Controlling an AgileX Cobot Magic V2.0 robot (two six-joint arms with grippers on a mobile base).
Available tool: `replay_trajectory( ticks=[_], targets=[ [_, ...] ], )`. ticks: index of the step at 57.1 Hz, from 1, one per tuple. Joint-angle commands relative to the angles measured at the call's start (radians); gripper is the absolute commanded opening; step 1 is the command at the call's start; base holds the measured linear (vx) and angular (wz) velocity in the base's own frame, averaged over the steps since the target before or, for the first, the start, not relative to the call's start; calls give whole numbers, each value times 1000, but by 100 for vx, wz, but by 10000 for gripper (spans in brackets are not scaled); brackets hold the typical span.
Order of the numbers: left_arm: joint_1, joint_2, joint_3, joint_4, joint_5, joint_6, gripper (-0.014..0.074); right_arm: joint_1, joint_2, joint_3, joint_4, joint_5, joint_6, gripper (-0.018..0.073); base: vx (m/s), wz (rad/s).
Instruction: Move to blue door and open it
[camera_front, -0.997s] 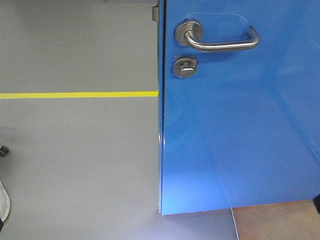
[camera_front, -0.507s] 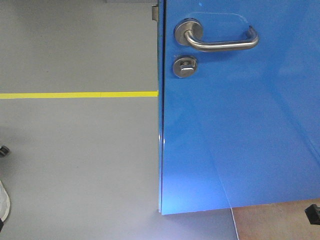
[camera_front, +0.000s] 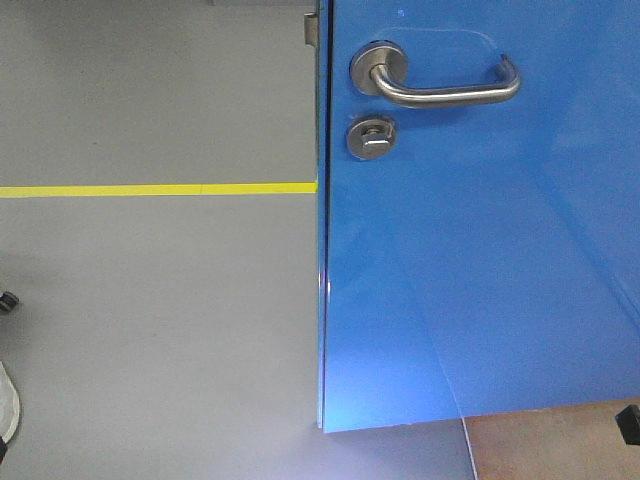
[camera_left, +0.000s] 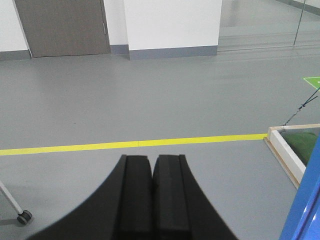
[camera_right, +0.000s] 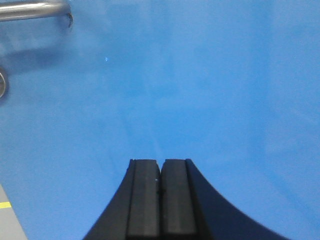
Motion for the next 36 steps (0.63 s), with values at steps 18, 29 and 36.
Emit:
replay_trajectory(
  ticks=[18,29,36],
  targets=[
    [-6,-13,-26,-2,-85,-7,73,-7,-7,1,-13,-84,0,12,0,0],
    [-6,-13,-26,-2,-85,-7,73,-7,-7,1,-13,-84,0,12,0,0],
    [-6,-13,-26,-2,-85,-7,73,-7,-7,1,-13,-84,0,12,0,0]
  ],
)
